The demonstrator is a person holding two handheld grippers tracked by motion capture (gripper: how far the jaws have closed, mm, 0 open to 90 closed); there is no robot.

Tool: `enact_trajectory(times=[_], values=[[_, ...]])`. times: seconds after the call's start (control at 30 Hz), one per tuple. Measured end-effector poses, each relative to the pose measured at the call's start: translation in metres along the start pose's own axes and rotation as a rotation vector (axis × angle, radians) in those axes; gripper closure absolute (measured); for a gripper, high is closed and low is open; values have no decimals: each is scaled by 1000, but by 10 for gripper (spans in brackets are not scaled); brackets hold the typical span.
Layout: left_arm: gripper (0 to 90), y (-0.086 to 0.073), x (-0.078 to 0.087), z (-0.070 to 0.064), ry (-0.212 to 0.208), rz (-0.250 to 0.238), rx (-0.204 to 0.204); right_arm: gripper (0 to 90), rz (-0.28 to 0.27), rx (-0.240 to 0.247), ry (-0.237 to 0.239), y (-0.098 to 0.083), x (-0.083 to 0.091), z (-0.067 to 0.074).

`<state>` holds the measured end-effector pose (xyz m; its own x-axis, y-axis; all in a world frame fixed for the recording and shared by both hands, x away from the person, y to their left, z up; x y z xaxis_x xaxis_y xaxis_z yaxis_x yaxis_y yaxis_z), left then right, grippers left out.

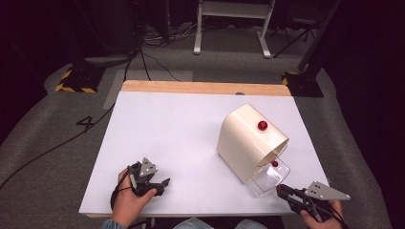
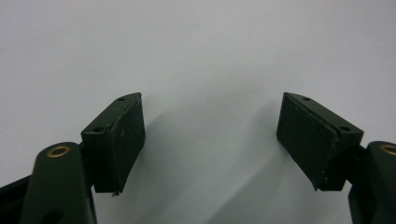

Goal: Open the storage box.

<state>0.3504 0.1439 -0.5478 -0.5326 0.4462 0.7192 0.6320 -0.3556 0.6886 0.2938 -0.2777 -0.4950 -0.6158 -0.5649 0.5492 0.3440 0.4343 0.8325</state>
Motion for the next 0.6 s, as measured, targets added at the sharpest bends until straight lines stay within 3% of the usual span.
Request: enact_trajectory(times=[0.2, 0.47, 0.5, 0.6], values=[[238, 0, 0, 0, 0, 0, 0, 734, 29, -25, 5, -19, 19, 6], [238, 0, 0, -1, -3, -2, 7, 732, 68, -42, 16, -32, 17, 7], [238, 0, 0, -1, -4, -2, 7, 678, 86, -57, 21, -36, 16, 7], [238, 0, 0, -1, -4, -2, 8, 571, 72, -57, 14, -36, 18, 6]])
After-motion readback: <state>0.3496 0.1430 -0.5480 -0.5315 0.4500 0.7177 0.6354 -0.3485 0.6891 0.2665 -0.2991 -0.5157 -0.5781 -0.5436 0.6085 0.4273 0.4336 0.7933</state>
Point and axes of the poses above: each handheld gripper's, and its own axes: x roughly backward along the jaws, y roughly out of its top, z roughly to its left, the point moved 9 cm from there along -x, roughly forward along the jaws, and after that the axes turned 7 degrees about x, right-handed, at the moved point
